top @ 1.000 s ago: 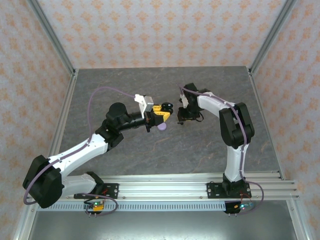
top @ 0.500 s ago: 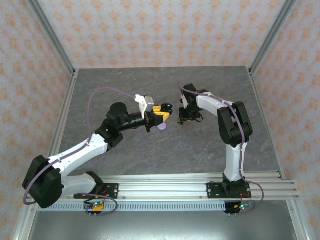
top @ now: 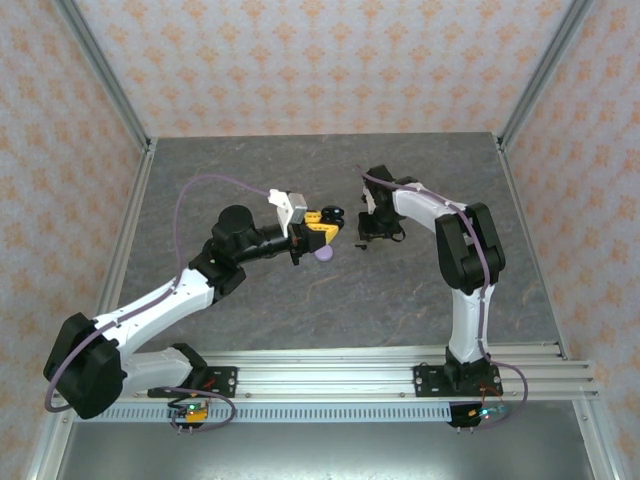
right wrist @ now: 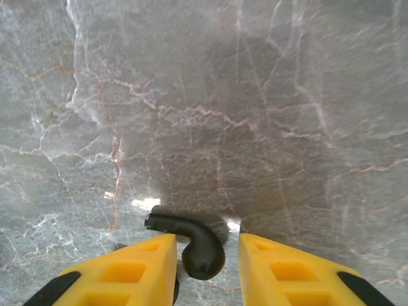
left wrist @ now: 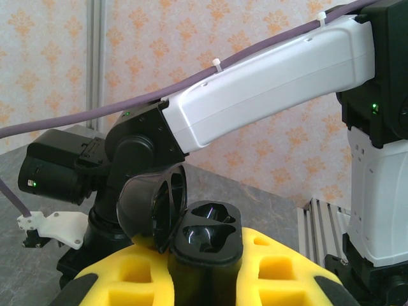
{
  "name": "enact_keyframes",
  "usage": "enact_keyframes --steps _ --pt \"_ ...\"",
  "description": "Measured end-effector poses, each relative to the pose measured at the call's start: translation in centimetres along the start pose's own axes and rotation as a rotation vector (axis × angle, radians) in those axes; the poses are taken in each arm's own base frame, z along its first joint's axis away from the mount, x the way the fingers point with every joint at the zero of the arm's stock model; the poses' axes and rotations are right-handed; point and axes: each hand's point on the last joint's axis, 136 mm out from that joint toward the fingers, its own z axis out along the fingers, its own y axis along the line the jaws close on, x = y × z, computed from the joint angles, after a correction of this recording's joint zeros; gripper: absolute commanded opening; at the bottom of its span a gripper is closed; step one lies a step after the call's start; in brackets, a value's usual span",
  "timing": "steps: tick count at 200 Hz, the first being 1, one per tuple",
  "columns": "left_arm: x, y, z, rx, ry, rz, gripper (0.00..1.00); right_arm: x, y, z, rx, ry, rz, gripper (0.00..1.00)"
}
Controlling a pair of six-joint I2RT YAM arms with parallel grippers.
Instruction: Insert the wireless bluetooth earbuds into the charging case
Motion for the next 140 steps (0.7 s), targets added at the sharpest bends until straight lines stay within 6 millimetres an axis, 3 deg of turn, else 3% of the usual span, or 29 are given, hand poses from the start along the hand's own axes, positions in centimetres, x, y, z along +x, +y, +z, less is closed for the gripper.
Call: enact_keyframes --steps 104,140 --pt "0.2 0.0 -0.2 -0.005 0.011 -0.007 0.15 0.0 -2.7 -0.6 0.159 -0.002 -0.006 0.32" --pt "0.2 0.0 -0.2 -0.006 0.013 -0.008 0.15 0.1 -2.7 -0.7 0.158 -0.002 -0.001 0.34"
